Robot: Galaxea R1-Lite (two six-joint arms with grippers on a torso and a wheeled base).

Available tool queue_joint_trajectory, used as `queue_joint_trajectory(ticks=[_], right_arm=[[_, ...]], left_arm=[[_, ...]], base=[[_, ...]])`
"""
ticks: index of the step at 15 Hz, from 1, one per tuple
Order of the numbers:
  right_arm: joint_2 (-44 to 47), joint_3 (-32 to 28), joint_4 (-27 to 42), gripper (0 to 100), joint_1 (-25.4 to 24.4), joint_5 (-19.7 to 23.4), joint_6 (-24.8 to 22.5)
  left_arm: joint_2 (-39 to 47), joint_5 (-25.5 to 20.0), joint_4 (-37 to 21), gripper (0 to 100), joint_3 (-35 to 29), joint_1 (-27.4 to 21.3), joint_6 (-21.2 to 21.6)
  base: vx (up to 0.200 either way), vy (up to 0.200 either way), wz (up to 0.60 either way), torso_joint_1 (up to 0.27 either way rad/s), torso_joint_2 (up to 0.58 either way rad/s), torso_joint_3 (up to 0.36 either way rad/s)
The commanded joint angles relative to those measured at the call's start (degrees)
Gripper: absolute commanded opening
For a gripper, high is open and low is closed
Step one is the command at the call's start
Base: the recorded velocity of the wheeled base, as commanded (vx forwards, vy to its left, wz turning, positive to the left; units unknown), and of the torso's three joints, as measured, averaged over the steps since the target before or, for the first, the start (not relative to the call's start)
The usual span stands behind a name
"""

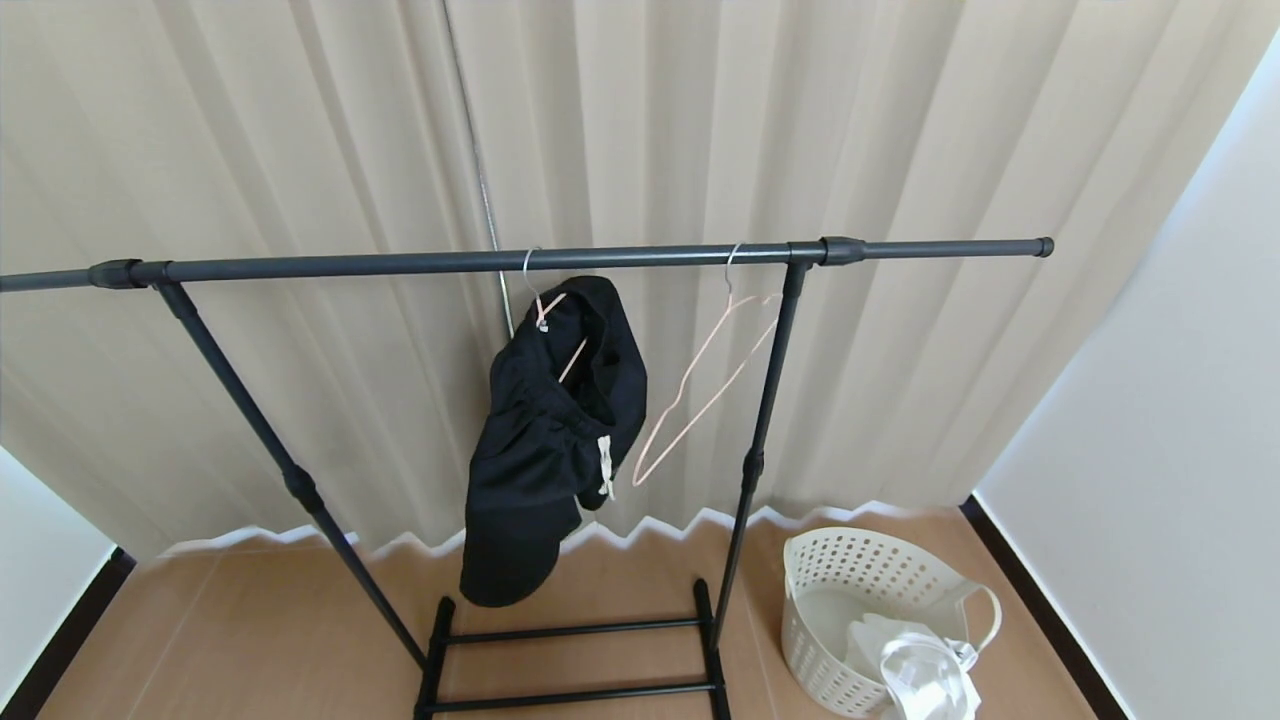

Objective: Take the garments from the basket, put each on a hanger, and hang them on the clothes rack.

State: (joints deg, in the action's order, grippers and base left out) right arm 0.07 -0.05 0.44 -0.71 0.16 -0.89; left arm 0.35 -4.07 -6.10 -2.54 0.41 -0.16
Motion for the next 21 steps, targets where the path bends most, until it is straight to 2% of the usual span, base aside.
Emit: queue_joint_trajectory(ticks=[1,9,21], right_arm=[[-0.1,-0.1,0.0,100,0.0,0.2,1.2],[-0.1,-0.2,0.2,100,0.0,0.5,0.5],[-0.1,-0.1,0.2,100,0.0,0.7,1.1]], left_arm=[[-0.2,0.2,0.0,100,-0.1,-0.1,-0.4],[-0.2,-0.1,0.0,100,-0.1,-0.2,0.1],[-0.2,-0.1,0.1,100,-0.1,-0.2,0.0]], base=[[0.000,0.000,0.00,0.000,0.00,0.000],[0.000,0.000,0.00,0.000,0.00,0.000],[0.000,0.000,0.00,-0.119,0.27,0.146]])
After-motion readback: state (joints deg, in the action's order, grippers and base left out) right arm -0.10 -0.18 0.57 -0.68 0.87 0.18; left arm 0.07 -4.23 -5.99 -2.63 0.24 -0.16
